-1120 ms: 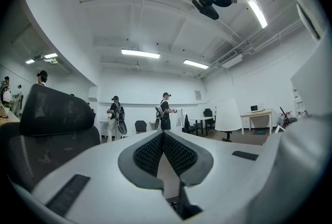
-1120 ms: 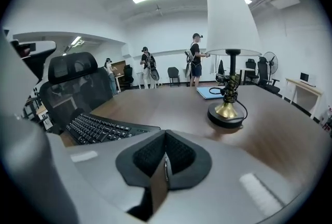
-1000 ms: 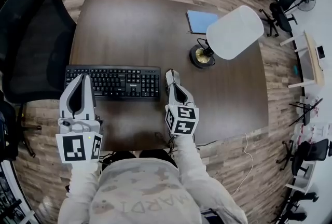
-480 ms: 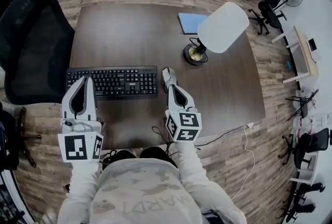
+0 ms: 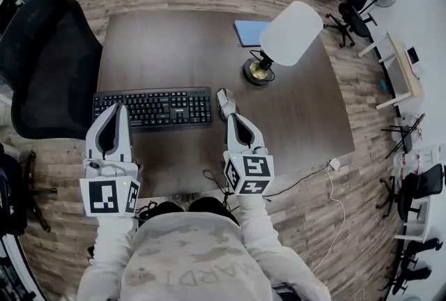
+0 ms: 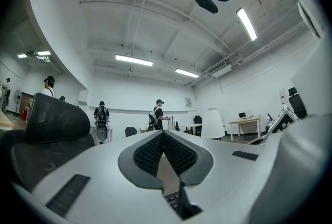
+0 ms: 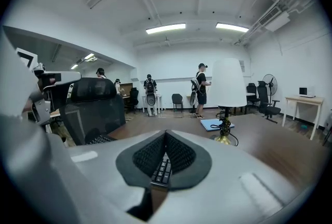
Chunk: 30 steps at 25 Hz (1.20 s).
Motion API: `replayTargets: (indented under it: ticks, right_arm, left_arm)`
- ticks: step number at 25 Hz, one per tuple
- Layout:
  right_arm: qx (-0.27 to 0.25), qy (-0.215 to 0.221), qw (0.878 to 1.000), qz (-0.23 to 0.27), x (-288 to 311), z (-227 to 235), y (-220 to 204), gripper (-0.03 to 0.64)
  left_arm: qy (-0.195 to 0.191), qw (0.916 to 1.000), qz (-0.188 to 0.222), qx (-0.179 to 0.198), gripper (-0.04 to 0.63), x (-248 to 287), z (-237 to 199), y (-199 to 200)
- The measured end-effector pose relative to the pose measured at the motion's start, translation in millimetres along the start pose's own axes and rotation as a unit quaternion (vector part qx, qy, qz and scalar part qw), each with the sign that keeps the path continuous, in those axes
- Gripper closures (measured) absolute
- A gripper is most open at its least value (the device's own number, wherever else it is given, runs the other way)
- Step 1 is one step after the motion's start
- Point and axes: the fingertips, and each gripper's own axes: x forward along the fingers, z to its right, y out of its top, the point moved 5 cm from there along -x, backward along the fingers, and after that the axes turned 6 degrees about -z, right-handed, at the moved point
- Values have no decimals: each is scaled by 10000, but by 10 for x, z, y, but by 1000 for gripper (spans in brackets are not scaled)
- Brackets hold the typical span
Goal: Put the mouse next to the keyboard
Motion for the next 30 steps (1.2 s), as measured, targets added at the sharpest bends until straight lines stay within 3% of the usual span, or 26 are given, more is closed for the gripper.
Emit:
replayTargets:
  ticks: [30]
  right_arm:
    - [-399, 104, 9905, 1311, -899, -456, 649, 606]
  left_arm:
    - [-164, 9995, 275, 67, 588, -539, -1, 155]
